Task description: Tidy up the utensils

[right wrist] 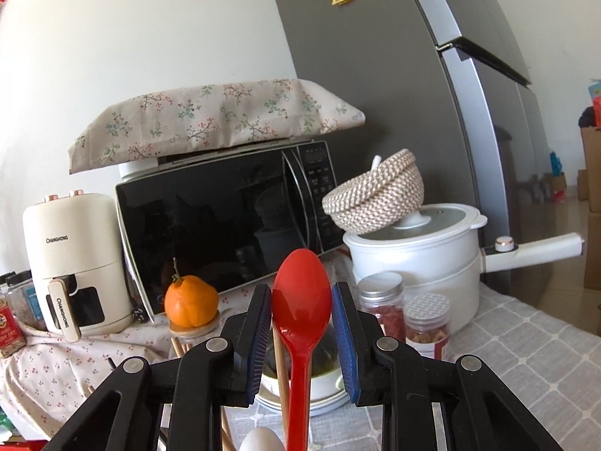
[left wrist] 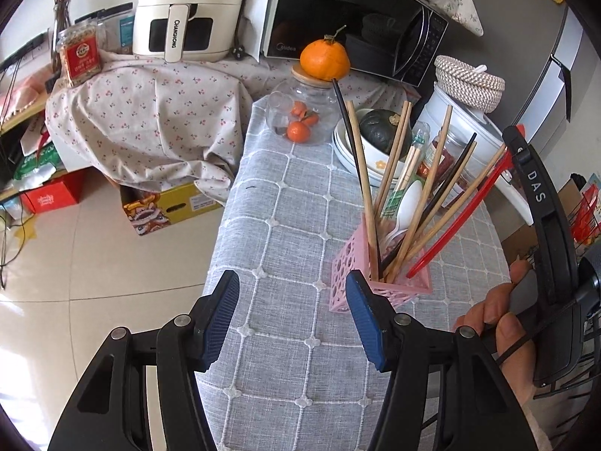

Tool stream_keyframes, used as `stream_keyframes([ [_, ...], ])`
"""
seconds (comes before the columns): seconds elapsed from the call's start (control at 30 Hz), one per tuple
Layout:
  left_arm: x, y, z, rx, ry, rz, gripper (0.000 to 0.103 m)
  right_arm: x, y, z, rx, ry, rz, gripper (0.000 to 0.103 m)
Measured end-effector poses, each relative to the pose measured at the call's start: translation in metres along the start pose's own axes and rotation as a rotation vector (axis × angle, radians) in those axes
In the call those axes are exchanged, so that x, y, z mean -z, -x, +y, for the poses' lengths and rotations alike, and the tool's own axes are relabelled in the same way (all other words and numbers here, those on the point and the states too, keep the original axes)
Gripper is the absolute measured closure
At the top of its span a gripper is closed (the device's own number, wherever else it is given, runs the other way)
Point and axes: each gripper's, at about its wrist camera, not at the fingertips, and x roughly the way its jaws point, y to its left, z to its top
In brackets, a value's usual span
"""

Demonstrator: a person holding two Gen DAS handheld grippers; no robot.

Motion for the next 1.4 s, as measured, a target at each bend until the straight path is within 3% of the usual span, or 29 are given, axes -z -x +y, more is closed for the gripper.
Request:
stream_keyframes([
  [0.07, 0.0, 0.0, 0.0, -0.008, -0.002, 0.0, 0.041, 0.0, 0.002, -0.007, -0.02, -0.029, 0.036, 0.062],
  [0.23, 0.003, 0.002, -0.007, -0.016, -0.02, -0.001, 0.04, -0.012, 0.013, -0.018, -0.04, 0.002, 0.103, 0.057],
  [0.37, 0.008, 0.011, -0.019, -0.031, -0.047, -0.028, 0.03, -0.026, 0.028, -0.033, -0.075, 0.042, 0.176, 0.039],
  [0.5, 0.017, 0.022, -0.034, -0.028, -0.062, -0.038, 0.023, -0.038, 0.045, -0.053, -0.094, 0.082, 0.265, 0.031],
  [0.9, 0.059, 0.063, -0.094, -0.067, -0.148, -0.107, 0.005, -0.051, 0.093, -0.11, -0.043, 0.198, 0.507, 0.002],
  [1.1, 0.081, 0.079, -0.115, -0.069, -0.183, -0.133, 0.0, -0.045, 0.107, -0.137, -0.022, 0.227, 0.614, 0.001],
  [1.4, 0.094, 0.087, -0.138, -0.083, -0.25, -0.178, 0.0, -0.036, 0.112, -0.156, 0.021, 0.295, 0.66, 0.001],
])
